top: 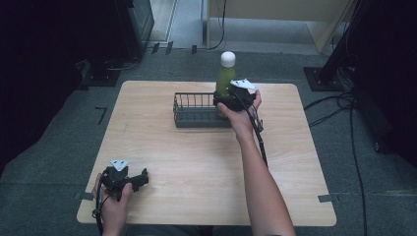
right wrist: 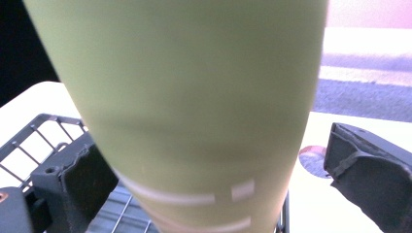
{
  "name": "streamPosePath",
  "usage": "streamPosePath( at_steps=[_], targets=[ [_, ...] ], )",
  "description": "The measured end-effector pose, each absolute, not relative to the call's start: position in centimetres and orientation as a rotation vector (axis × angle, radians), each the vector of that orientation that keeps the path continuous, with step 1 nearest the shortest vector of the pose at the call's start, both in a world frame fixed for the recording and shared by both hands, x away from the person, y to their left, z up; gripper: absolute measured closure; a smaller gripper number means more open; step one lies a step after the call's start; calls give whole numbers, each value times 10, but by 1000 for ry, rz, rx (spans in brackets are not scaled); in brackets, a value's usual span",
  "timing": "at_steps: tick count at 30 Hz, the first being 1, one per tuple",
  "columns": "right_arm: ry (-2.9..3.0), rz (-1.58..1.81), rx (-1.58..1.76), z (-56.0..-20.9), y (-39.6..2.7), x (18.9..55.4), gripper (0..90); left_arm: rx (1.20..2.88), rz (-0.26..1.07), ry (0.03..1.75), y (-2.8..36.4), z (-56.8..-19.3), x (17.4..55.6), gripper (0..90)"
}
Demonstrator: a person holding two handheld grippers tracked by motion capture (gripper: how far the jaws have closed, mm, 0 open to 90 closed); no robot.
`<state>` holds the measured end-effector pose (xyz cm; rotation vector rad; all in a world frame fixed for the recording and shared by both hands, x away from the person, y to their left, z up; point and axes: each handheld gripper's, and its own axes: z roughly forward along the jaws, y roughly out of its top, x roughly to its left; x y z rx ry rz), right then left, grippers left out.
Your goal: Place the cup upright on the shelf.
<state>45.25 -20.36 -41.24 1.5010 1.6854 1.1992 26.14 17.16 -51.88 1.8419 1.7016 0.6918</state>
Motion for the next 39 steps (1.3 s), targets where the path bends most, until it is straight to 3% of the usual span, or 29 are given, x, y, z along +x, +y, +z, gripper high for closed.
streamPosePath(
  at_steps=[19, 39],
  targets=[
    [1743, 1233, 1438, -406, -223, 400, 0, 1842, 692, 1702, 172, -519, 261, 0],
    [1731, 1076, 1593, -472, -297, 327, 0, 1846, 694, 1700, 172, -519, 261, 0]
  ],
)
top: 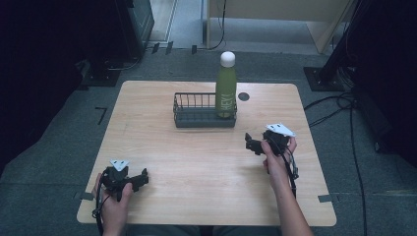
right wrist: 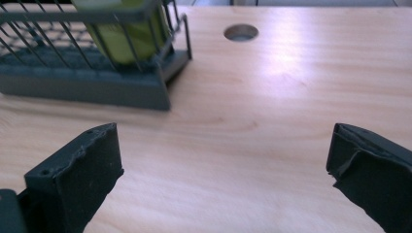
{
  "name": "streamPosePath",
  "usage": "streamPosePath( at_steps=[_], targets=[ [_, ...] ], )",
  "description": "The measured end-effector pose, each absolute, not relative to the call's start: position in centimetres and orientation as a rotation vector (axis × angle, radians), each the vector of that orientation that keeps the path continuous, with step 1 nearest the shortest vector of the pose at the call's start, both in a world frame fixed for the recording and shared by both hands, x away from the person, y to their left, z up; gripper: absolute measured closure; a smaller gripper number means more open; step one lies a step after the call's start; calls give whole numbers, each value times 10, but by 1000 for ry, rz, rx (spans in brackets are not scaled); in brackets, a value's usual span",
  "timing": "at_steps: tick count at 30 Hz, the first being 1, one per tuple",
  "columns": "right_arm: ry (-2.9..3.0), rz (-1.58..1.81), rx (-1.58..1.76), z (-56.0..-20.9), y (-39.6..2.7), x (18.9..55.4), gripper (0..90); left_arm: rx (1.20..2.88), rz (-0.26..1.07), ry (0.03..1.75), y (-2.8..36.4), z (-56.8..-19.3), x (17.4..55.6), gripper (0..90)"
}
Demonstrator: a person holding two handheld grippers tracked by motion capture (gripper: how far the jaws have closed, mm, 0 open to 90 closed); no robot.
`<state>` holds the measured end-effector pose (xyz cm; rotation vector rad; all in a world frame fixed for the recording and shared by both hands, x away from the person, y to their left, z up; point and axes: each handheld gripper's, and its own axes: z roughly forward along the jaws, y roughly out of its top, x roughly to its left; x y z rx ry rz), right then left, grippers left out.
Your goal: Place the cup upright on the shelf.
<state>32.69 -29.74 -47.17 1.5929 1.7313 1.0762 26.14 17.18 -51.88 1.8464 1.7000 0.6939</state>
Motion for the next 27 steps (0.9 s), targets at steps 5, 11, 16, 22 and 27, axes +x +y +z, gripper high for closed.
streamPosePath(
  at_steps=[5, 11, 16, 22, 27],
  targets=[
    [1720, 1046, 1628, -484, -312, 312, 0, 1845, 693, 1701, 172, -519, 261, 0],
    [1697, 1032, 1681, -497, -329, 298, 0, 1845, 693, 1701, 172, -519, 261, 0],
    [1689, 1031, 1724, -504, -338, 289, 0, 1846, 693, 1701, 172, -519, 261, 0],
    [1698, 963, 1768, -519, -351, 273, 0, 1845, 693, 1701, 172, -519, 261, 0],
    [1682, 947, 1811, -524, -363, 261, 0, 1845, 693, 1701, 172, -519, 261, 0]
  ],
)
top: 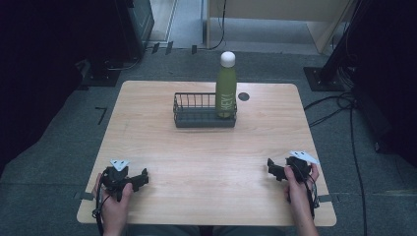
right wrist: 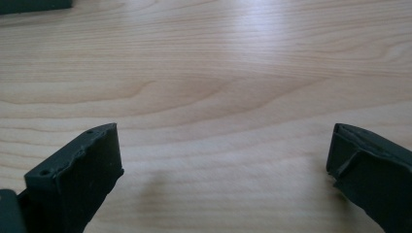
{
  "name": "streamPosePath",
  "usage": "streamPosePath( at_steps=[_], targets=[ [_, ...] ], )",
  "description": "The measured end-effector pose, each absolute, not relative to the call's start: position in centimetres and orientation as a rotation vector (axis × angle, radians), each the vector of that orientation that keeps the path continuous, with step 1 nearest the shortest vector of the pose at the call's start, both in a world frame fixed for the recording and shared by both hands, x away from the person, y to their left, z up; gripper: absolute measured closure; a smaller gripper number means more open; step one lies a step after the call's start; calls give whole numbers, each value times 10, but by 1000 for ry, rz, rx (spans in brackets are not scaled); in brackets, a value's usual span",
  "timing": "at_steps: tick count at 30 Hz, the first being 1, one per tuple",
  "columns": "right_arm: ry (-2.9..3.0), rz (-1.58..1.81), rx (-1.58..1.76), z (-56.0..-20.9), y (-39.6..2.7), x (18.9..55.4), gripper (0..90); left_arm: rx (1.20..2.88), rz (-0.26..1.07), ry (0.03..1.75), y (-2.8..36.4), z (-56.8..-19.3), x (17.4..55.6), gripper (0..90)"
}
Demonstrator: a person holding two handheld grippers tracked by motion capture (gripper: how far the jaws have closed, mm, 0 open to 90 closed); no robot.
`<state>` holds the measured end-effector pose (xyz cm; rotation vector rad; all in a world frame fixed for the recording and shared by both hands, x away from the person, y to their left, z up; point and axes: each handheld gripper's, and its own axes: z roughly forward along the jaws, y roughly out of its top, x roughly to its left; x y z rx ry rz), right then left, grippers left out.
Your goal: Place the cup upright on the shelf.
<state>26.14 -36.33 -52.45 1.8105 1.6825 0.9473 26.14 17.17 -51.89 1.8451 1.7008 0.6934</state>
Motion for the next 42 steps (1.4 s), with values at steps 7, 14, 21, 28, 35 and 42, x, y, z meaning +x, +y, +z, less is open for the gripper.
streamPosePath(
  at_steps=[7, 14, 21, 28, 35, 42],
  targets=[
    [1689, 870, 1826, -526, -377, 245, 0, 1844, 693, 1701, 172, -519, 261, 0],
    [1684, 809, 1829, -526, -395, 232, 0, 1844, 692, 1701, 172, -519, 261, 0],
    [1737, 760, 1785, -527, -406, 219, 0, 1844, 693, 1700, 172, -519, 261, 0],
    [1800, 780, 1735, -528, -417, 211, 0, 1844, 693, 1700, 172, -519, 261, 0],
    [1809, 782, 1730, -528, -418, 210, 0, 1844, 693, 1701, 172, -519, 261, 0],
    [1809, 782, 1731, -528, -418, 210, 0, 1844, 693, 1700, 172, -519, 261, 0]
  ],
)
